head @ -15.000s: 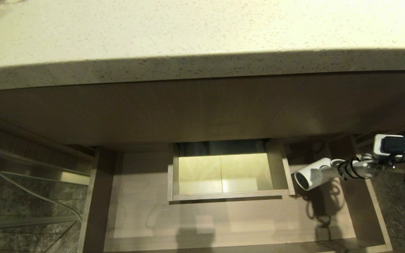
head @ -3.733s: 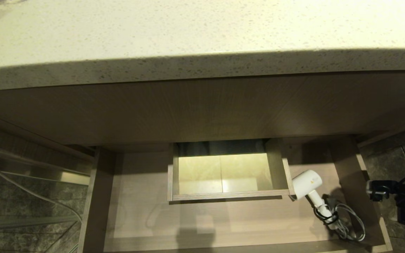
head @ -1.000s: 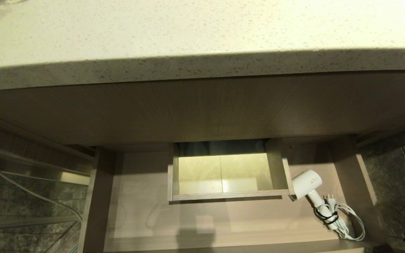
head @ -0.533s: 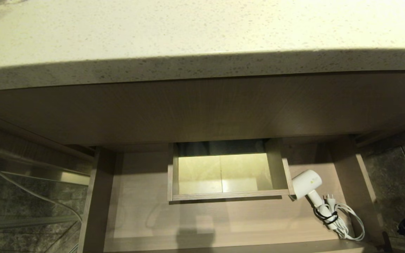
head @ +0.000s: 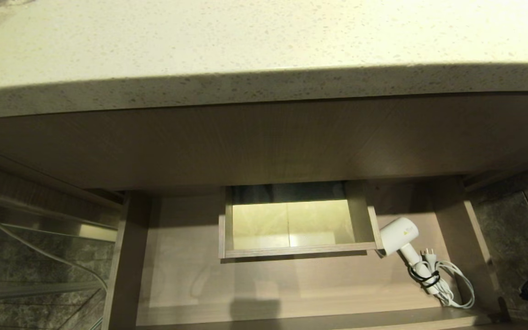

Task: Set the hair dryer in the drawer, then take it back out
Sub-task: Close the drawer

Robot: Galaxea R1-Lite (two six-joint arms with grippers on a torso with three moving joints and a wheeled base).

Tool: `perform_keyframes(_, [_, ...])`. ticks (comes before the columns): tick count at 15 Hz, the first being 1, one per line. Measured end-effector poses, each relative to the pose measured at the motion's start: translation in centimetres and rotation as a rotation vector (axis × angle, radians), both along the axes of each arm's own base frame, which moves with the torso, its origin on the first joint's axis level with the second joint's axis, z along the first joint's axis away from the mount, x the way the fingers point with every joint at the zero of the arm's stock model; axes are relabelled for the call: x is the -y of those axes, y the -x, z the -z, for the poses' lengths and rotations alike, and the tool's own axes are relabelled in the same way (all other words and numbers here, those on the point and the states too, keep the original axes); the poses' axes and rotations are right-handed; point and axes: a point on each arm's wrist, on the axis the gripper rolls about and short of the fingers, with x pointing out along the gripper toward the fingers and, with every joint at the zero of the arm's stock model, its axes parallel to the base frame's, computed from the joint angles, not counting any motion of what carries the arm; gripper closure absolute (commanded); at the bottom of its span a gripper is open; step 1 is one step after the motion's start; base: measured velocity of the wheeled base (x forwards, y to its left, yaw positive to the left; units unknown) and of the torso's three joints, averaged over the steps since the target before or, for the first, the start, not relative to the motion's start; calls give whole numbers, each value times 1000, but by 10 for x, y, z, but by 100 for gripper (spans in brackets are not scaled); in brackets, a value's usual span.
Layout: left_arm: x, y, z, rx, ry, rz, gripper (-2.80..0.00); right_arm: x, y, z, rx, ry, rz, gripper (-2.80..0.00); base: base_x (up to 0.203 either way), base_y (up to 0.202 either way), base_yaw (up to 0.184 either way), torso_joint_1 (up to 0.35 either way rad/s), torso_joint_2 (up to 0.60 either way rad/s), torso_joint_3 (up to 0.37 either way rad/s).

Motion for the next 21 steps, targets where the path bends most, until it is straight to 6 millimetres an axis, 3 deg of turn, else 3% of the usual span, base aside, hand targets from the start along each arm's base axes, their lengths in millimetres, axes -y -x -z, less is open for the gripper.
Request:
perform_keyframes(10, [0,0,0,0,0,0,0,-2,-2,-31,165,11,-33,0,0,0,0,0,0,0])
perform_keyframes(17, [0,0,0,0,0,0,0,-15,-12,-53,283,44,-89,0,0,0,0,0,0,0])
perform_keyframes(21, [0,0,0,0,0,0,0,-20,-25,-73,440,90,-140,0,0,0,0,0,0,0])
